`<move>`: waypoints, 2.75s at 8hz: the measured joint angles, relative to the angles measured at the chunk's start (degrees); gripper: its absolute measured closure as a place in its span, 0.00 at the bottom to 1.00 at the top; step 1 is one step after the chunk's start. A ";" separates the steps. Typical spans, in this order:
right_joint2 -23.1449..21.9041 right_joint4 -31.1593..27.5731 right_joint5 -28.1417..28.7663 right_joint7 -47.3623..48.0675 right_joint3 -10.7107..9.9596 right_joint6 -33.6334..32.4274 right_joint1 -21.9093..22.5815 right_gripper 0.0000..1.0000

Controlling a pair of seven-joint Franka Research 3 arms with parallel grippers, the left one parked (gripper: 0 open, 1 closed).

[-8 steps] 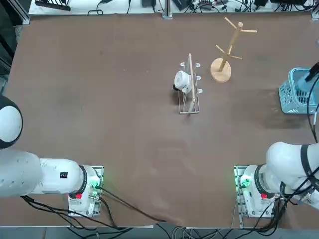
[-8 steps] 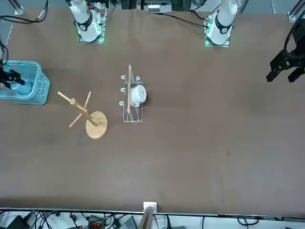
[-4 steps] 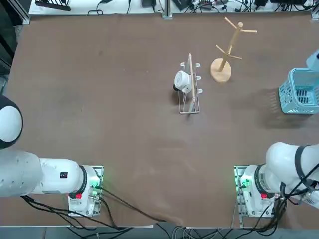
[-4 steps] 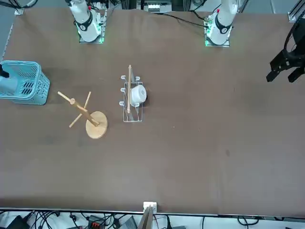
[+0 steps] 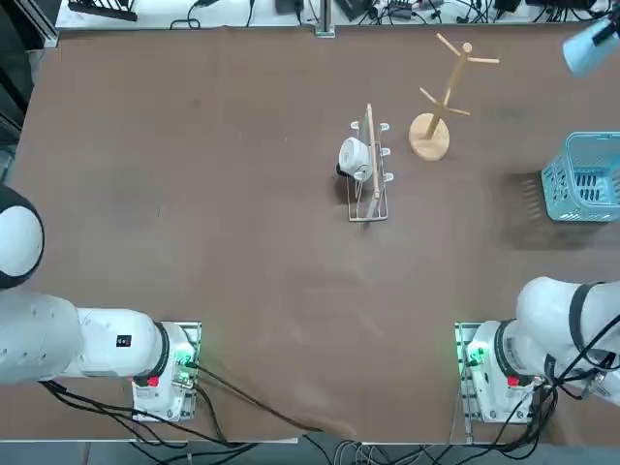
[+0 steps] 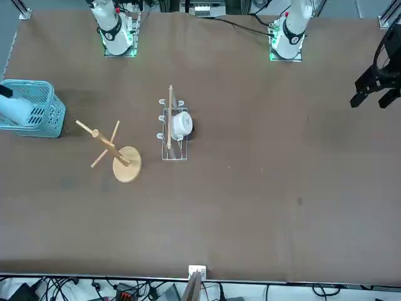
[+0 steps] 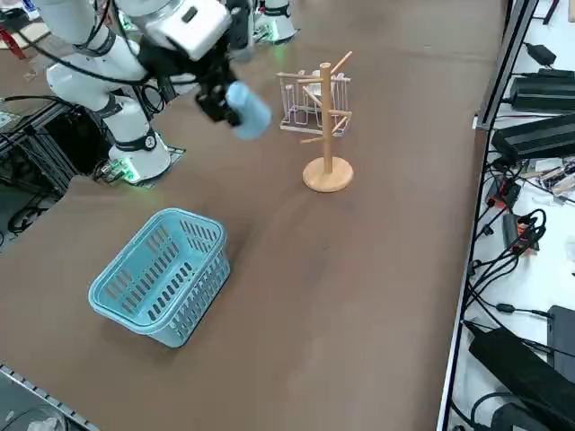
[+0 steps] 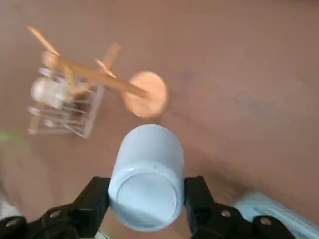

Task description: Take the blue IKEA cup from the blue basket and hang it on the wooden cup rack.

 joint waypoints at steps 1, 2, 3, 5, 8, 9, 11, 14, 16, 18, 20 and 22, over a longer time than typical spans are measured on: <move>0.24 0.01 5.35 0.00 0.49 -0.45 0.18 0.16; 0.47 0.02 8.63 0.00 0.99 -0.48 0.92 0.16; 0.92 0.04 10.46 0.25 1.25 -0.46 2.72 0.16; 2.86 -0.01 12.47 0.88 1.45 1.64 7.16 0.16; 4.62 -1.65 12.47 1.04 1.48 5.23 10.07 0.16; 4.69 -2.26 12.47 1.02 1.47 5.53 10.29 0.16; 4.67 -2.98 12.47 1.02 1.47 5.62 10.50 0.16; 4.65 -4.53 12.43 0.60 1.31 6.13 10.48 0.16; 4.36 -4.65 12.14 0.26 0.96 6.13 10.40 0.16; 3.53 -4.65 11.49 0.21 0.70 6.00 10.34 0.16; 1.63 -4.84 10.43 0.21 0.53 4.33 9.56 0.16; -0.69 -7.60 10.35 -0.47 0.37 3.65 8.17 0.16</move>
